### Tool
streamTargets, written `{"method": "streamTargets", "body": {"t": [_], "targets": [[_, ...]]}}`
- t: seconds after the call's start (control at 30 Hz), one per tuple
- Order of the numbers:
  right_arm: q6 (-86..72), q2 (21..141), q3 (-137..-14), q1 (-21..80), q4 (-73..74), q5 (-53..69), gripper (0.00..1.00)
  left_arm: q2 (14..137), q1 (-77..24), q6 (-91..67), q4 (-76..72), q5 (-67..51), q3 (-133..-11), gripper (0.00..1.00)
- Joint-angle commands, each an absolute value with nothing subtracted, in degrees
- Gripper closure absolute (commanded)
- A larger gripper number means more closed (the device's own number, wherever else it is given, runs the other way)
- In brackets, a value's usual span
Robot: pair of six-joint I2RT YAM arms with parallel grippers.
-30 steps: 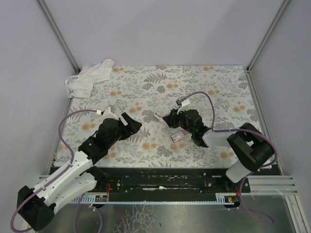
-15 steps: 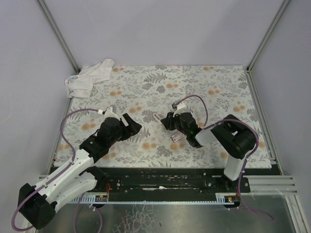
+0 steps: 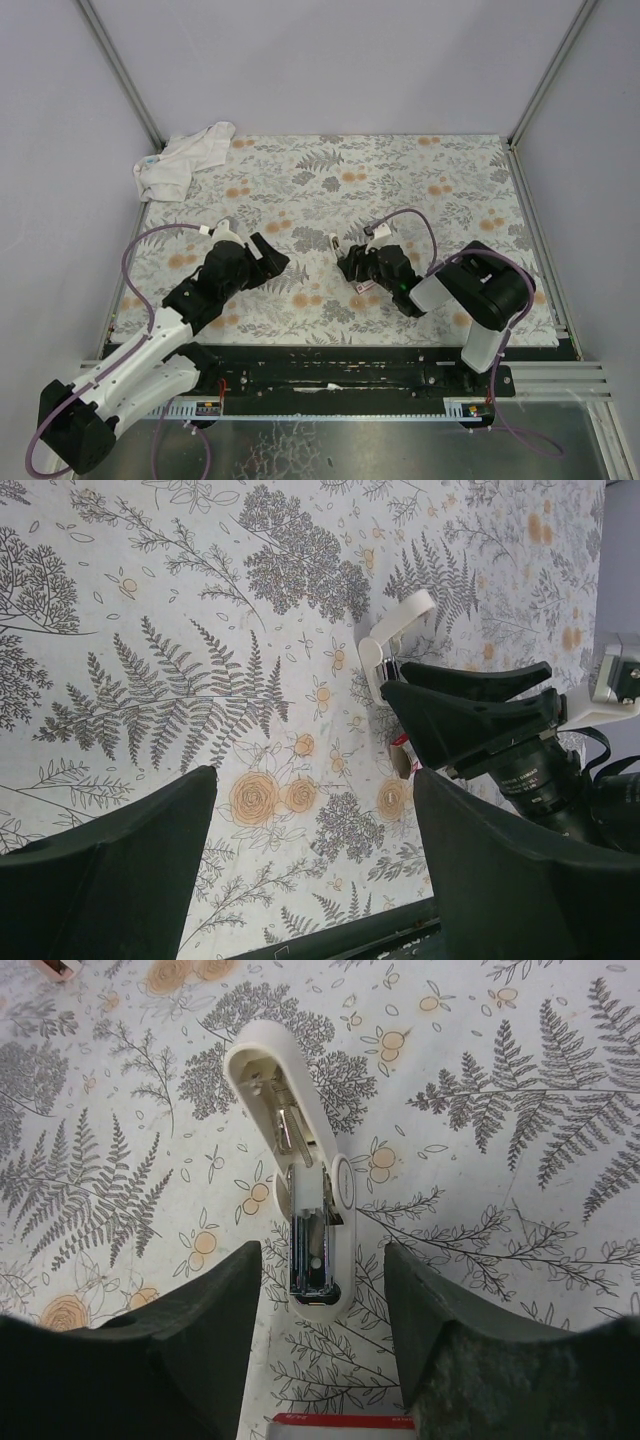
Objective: Load the staples into the stapler
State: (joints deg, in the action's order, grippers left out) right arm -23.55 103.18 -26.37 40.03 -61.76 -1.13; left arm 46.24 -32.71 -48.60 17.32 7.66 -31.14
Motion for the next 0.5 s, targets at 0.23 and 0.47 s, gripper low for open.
{"method": "streamTargets", "body": {"t": [0.23, 0.47], "targets": [[-22.60, 90.07, -24.11, 40.61, -58.01, -3.24, 0.30, 44.40, -31.56, -46.76, 18.31, 7.96, -32.11, 0.21], [-20.17, 72.08, -24.50, 40.48, -38.75, -5.72, 0.15, 46.53, -29.63, -44.85, 20.47, 10.11, -33.67, 0.15]]}}
